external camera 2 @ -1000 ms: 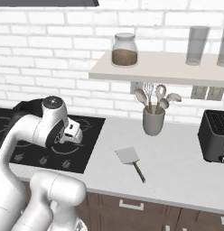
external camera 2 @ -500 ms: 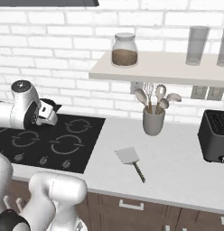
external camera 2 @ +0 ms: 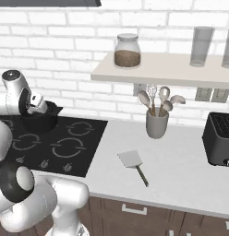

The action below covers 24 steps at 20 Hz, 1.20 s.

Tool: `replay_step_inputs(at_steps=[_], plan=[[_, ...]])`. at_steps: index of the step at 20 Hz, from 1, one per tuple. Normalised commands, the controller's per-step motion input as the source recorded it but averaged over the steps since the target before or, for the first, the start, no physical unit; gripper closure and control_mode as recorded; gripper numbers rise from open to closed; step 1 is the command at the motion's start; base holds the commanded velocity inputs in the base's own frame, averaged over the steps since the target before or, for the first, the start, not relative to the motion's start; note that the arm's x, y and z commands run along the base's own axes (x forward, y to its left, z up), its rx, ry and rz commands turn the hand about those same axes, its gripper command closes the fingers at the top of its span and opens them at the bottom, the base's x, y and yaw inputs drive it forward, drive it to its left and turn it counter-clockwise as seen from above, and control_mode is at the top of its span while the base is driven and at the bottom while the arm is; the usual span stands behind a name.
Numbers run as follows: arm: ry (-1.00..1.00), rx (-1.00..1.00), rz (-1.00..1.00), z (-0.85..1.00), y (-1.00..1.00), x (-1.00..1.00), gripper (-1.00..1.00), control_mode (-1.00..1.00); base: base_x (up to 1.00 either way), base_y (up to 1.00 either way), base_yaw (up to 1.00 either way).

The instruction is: Put the tomato and garlic in the pot. Retrieve the spatula and lightly stir the vegetables in the pot.

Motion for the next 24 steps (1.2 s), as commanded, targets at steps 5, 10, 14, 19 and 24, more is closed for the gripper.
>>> replay_step_inputs(at_steps=[5, 10, 14, 19, 24], plan=[[0.00, -0.04, 0.00, -0.02, 0.56, 0.75, 1.00, -1.00, 0.00, 0.00, 0.00], [0.01, -0.06, 0.00, -0.12, 0.50, 0.69, 1.00, -1.00, 0.00, 0.00, 0.00], [0.08, -0.14, 0.00, -0.51, 0.35, 0.66, 1.00, -1.00, 0.00, 0.00, 0.00], [0.09, -0.15, 0.00, -0.57, 0.31, 0.51, 1.00, -1.00, 0.00, 0.00, 0.00], [0.07, -0.11, 0.00, -0.42, 0.17, 0.44, 1.00, -1.00, 0.00, 0.00, 0.00]])
